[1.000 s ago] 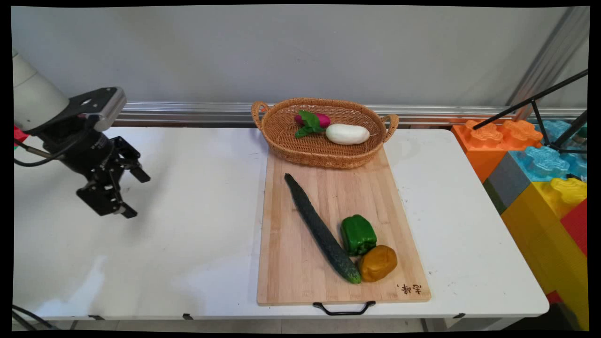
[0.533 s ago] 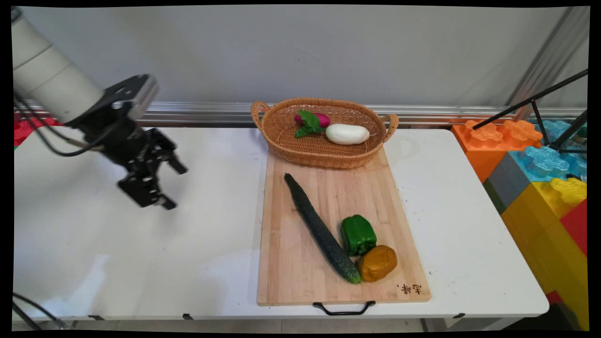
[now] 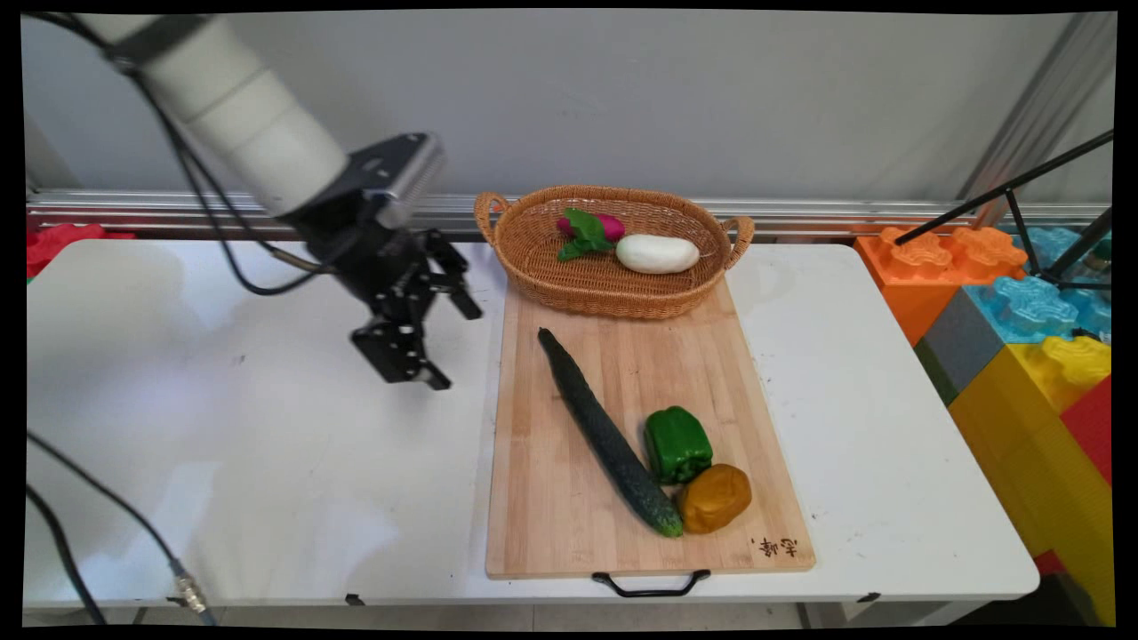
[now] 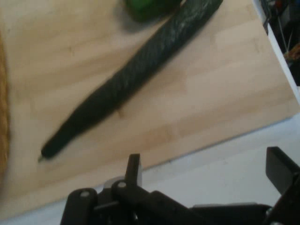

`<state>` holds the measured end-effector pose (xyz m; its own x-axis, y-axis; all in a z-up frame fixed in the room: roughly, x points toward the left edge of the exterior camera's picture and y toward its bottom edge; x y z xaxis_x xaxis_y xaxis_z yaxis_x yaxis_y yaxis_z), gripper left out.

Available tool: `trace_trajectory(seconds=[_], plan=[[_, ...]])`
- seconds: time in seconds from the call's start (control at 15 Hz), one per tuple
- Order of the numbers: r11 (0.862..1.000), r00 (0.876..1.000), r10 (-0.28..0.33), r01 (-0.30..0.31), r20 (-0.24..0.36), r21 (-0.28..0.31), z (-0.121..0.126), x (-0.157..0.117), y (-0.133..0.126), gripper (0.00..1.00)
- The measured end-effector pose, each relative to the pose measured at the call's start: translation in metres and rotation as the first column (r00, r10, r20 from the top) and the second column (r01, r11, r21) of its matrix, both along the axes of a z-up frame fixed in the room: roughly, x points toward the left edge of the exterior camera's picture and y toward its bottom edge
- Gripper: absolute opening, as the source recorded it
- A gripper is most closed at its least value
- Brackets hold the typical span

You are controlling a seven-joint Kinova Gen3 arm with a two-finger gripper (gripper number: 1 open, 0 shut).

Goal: Pick up the cucumber from the cutting board

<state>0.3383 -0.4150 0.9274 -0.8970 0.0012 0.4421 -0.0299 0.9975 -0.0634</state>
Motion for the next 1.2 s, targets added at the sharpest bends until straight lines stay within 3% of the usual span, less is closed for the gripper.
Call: trace_trajectory(seconds=[0.13, 0.4, 0.87, 1.2], plan=[[0.997, 0.997, -0.075, 0.076, 0.019, -0.027, -0.009, -0.02, -0.01, 1.0], [0.981, 0.984, -0.169, 0.174, 0.065, -0.085, -0.033, -0.055, -0.031, 1.0], [0.952, 0.957, -0.259, 0.275, 0.129, -0.134, -0.08, -0.1, -0.062, 1.0], [0.932, 0.935, -0.319, 0.339, 0.152, -0.13, -0.108, -0.122, -0.077, 1.0]])
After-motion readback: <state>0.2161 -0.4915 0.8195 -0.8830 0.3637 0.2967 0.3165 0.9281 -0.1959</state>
